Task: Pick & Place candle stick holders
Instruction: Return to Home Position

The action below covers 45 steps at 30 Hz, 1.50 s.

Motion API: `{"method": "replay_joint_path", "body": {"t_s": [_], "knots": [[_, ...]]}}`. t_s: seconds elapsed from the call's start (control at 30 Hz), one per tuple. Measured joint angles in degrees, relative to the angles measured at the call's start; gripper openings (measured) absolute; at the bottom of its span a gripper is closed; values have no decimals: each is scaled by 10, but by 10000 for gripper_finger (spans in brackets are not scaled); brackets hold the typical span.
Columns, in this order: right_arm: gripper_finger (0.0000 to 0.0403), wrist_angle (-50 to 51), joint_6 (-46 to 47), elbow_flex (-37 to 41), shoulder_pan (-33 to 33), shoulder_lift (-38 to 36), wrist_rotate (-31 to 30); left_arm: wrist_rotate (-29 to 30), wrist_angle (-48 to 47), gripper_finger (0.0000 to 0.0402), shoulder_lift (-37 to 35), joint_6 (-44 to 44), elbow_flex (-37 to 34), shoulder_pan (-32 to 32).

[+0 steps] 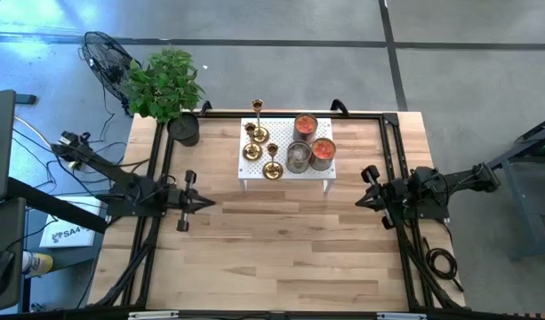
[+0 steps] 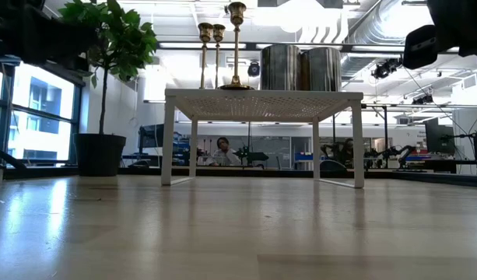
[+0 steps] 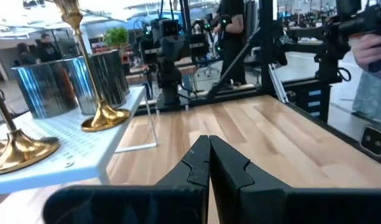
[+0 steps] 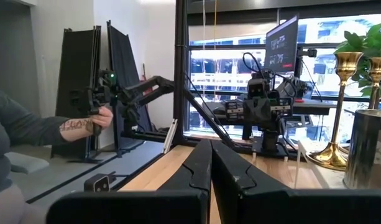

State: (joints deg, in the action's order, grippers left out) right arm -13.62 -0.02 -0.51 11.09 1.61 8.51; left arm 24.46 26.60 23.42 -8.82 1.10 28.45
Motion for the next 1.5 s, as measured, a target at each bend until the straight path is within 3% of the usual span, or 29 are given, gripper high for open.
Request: {"method": "replay_joint_path", "body": {"t_s": [0.17, 0.5, 0.8, 1.03, 1.23, 1.5], "knots": [[0, -4, -13, 0, -5, 0, -7, -41, -88, 0, -85, 0, 0, 0], [0, -4, -16, 0, -37, 0, -6, -41, -231, 0, -231, 1, 0, 0], [0, -4, -30, 0, -77, 9, 4, -48, -243, 0, -230, -3, 0, -1], [0, -4, -23, 0, -109, 35, 55, -143, -255, 0, -230, 2, 0, 0], [0, -6, -15, 0, -130, 64, 50, -73, -246, 0, -230, 23, 0, -1], [0, -40, -7, 0, -131, 65, 23, -75, -247, 0, -230, 63, 0, 1]]}}
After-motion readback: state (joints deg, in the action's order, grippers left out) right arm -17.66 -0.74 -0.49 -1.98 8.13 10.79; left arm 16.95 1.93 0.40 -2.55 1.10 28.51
